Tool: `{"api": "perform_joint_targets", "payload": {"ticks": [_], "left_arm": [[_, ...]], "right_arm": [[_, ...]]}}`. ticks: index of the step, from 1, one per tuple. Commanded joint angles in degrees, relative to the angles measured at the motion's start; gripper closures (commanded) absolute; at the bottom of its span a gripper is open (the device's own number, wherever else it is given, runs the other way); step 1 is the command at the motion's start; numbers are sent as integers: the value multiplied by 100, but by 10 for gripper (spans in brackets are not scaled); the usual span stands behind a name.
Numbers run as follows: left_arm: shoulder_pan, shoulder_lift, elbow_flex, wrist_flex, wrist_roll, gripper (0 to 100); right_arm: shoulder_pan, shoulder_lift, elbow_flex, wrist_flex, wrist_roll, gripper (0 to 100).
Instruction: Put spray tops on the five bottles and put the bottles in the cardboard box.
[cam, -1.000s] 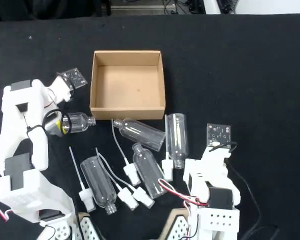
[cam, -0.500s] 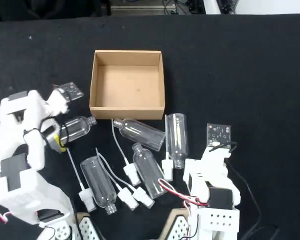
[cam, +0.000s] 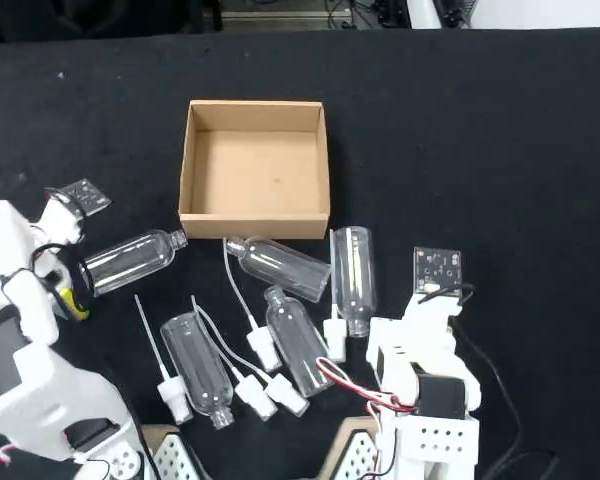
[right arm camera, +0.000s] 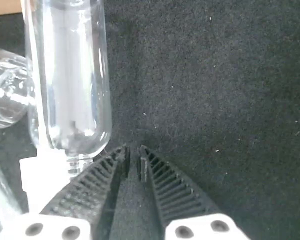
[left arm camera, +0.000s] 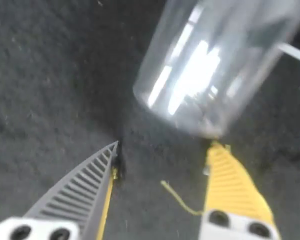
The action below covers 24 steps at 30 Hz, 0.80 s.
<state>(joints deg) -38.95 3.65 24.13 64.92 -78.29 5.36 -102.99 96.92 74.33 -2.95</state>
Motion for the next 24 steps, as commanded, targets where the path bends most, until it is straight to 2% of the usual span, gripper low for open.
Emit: {"api": "perform_joint_targets", "payload": {"ticks": [1, 4, 8, 10, 15, 24], "left_arm": [[171, -1160, -743, 1231, -141, 679], [760, -1556, -1042, 1890, -141, 680], [1525, -1574, -1095, 1943, -132, 678], [1824, -1574, -1033, 1714, -9, 678], [2220, -1530, -585, 457, 721, 678], [2378, -457, -593, 53, 756, 682]], "right_arm": [[-26, -558, -48, 44, 0, 987], [-26, -558, -48, 44, 0, 987], [-26, -558, -48, 44, 0, 987], [-26, -558, -48, 44, 0, 987], [-26, -558, -48, 44, 0, 987], [-26, -558, -48, 44, 0, 987]]}}
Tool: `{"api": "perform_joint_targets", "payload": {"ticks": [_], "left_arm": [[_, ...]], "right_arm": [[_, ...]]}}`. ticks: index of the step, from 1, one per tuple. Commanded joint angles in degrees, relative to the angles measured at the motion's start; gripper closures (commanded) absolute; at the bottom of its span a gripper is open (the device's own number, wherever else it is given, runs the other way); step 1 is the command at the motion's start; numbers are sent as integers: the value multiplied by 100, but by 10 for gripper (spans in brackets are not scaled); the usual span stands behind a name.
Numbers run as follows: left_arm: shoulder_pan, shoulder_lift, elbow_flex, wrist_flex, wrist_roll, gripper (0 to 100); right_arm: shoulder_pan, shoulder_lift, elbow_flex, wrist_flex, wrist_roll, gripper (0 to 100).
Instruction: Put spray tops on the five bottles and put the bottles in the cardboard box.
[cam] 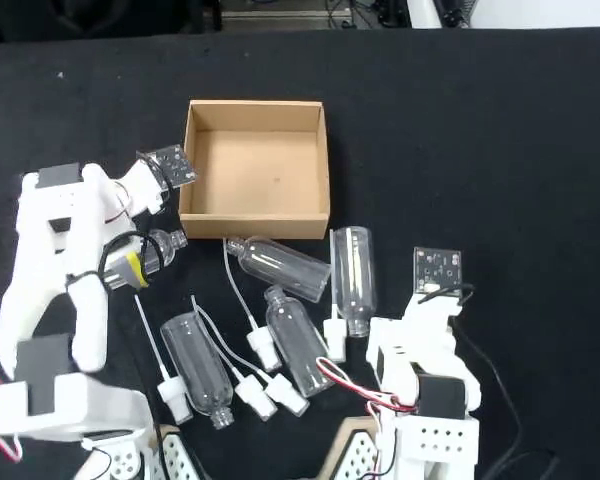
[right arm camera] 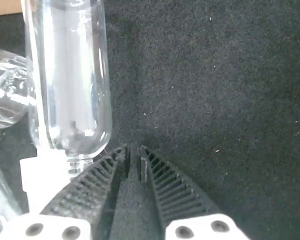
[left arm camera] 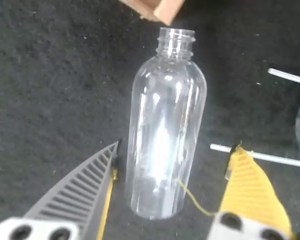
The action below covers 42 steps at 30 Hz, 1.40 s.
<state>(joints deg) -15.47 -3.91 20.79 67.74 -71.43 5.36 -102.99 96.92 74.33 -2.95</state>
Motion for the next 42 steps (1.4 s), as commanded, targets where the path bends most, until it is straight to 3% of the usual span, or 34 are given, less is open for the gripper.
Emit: {"api": "perform_joint_targets", "payload": {"ticks": [1, 13, 20, 24, 32, 42], "left_arm": [[31, 404, -295, -246, 70, 682], [40, 747, -277, -237, 70, 688], [22, 738, -347, 123, 70, 924], [-224, 738, -708, 730, 26, 941], [-1982, 800, -1437, 1662, 70, 942], [-4822, 800, -901, 1204, 70, 941]], "right_arm": [[-26, -558, -48, 44, 0, 987], [-26, -558, -48, 44, 0, 987], [-26, -558, -48, 44, 0, 987], [-26, -558, -48, 44, 0, 987], [-26, -558, -48, 44, 0, 987], [-26, -558, -48, 44, 0, 987]]}}
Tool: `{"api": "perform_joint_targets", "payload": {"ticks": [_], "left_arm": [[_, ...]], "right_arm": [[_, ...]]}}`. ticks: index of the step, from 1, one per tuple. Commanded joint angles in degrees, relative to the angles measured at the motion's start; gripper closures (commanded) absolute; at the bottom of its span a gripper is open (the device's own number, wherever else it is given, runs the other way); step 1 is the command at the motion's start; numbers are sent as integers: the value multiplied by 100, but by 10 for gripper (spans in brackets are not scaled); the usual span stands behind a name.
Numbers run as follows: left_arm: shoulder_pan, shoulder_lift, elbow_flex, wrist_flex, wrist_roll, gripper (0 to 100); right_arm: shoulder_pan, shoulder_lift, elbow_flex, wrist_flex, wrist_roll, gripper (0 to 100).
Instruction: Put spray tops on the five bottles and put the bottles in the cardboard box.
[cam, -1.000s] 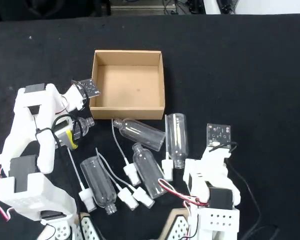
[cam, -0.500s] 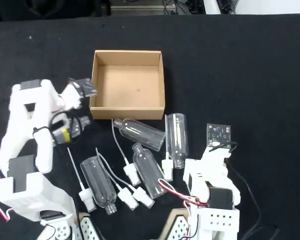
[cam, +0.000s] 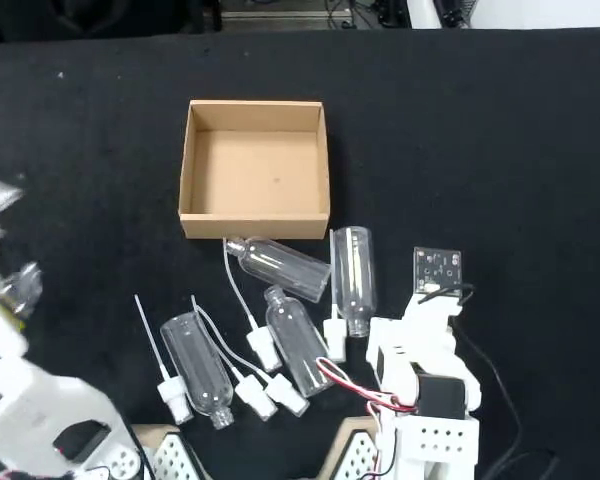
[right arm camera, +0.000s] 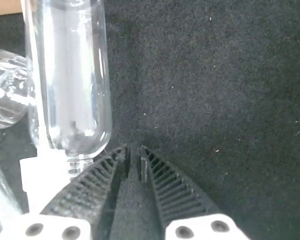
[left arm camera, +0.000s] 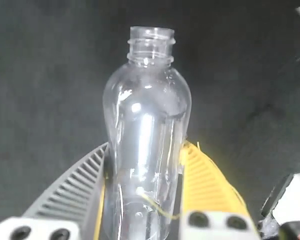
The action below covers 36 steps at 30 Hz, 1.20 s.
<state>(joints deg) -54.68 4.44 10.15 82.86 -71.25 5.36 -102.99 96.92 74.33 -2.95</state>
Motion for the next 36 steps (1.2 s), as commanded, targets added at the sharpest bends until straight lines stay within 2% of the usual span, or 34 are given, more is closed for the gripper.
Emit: {"api": "perform_joint_targets", "payload": {"ticks": [1, 4, 8, 10, 16, 27, 36], "left_arm": [[-1059, -35, 259, -492, 44, 938], [-1376, -35, 576, -1125, 18, 908], [-1508, -35, 831, -1468, 53, 737], [-1499, -35, 857, -1468, 53, 703], [-1402, -26, 884, -1618, 9, 733], [-1112, -88, 2000, -3367, 9, 733], [-945, -105, 1930, -3349, 70, 731]], "right_arm": [[-26, -558, -48, 44, 0, 987], [-26, -558, -48, 44, 0, 987], [-26, -558, -48, 44, 0, 987], [-26, -558, -48, 44, 0, 987], [-26, -558, -48, 44, 0, 987], [-26, -558, -48, 44, 0, 987], [-26, -558, -48, 44, 0, 987]]}}
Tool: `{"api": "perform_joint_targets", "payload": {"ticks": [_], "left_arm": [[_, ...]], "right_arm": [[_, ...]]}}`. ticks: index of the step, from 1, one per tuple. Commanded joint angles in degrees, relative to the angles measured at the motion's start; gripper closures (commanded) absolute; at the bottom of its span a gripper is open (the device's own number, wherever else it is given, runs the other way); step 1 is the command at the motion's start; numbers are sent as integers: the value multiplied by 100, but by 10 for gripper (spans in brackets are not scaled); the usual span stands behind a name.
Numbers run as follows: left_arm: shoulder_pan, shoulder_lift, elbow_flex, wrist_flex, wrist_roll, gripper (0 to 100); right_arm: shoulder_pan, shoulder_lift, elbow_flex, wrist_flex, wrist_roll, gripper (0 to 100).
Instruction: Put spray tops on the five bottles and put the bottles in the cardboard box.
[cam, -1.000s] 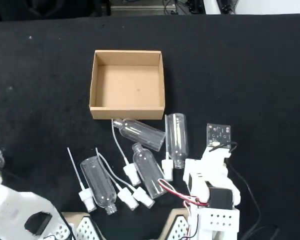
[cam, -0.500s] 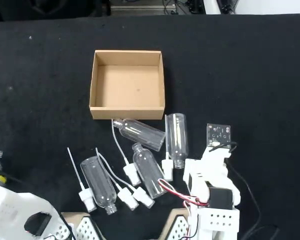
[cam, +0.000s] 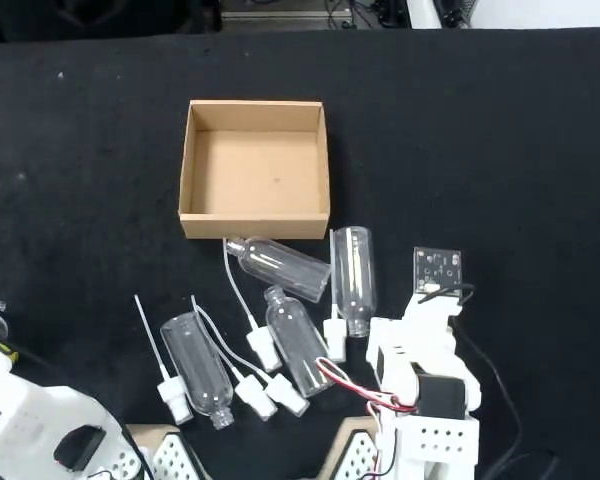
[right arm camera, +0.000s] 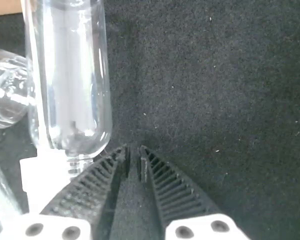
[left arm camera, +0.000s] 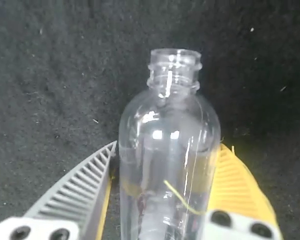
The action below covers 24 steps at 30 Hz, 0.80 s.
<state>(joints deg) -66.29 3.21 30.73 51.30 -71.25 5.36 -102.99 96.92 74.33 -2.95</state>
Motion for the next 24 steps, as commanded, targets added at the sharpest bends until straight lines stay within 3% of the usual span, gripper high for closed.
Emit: {"api": "perform_joint_targets", "payload": {"ticks": [1, 9, 16, 24], "left_arm": [[215, 18, -251, -88, 149, 728], [400, 88, -1411, 1433, 387, 728], [356, 88, -1253, 1073, 360, 728], [110, 88, -963, 1029, -369, 730]], "right_arm": [[-26, -558, -48, 44, 0, 987], [-44, -558, -48, 44, 0, 987], [-26, -558, -48, 44, 0, 987], [-26, -558, -48, 44, 0, 987]]}}
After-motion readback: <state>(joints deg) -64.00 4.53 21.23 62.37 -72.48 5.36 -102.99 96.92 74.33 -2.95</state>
